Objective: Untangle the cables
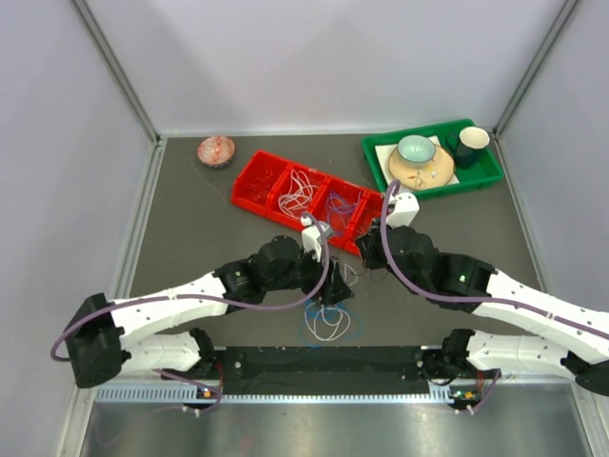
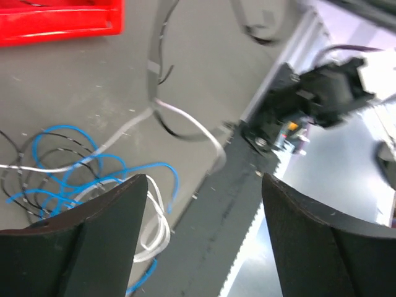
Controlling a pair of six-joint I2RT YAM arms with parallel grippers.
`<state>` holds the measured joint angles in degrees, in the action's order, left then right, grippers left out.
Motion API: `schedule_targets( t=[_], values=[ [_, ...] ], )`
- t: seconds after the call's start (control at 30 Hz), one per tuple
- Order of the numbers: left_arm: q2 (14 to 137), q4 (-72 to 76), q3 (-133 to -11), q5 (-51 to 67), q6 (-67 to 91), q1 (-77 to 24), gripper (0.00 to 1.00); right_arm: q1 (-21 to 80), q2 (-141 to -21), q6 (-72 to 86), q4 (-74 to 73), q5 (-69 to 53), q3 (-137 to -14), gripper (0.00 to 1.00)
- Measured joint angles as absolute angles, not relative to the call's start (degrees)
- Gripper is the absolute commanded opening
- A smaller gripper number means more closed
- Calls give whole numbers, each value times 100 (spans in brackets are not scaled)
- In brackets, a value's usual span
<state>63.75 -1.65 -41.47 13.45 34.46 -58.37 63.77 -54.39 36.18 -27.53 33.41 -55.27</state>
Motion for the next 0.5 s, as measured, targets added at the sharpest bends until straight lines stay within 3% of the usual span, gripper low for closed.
schedule_targets(
  t=[0.1, 0.13, 0.17, 0.2, 0.37, 0.5],
  values=[
    [6707, 43, -4147, 1105, 3444, -5843, 60, 6377, -5437, 3621, -2755, 3345, -5527, 0],
    [6772, 97, -4145, 996, 3437, -5843, 37, 6377, -5437, 3621, -2755, 3350, -5527, 0],
    [6810, 167, -4136, 891, 3439, -5843, 24, 6377, -5437, 3621, -2755, 3356, -5524, 0],
    [6820, 215, -4130, 797, 3485, -5843, 3, 6377, -5437, 3621, -2755, 3363, -5524, 0],
    [6766, 384, -4115, 287, 3459, -5843, 0, 6381, -5415, 3621, -2768, 3461, -5518, 0],
    [6075, -320, -4156, -93, 3433, -5806, 0, 6300, -5242, 3625, -2873, 3570, -5481, 0]
  ],
)
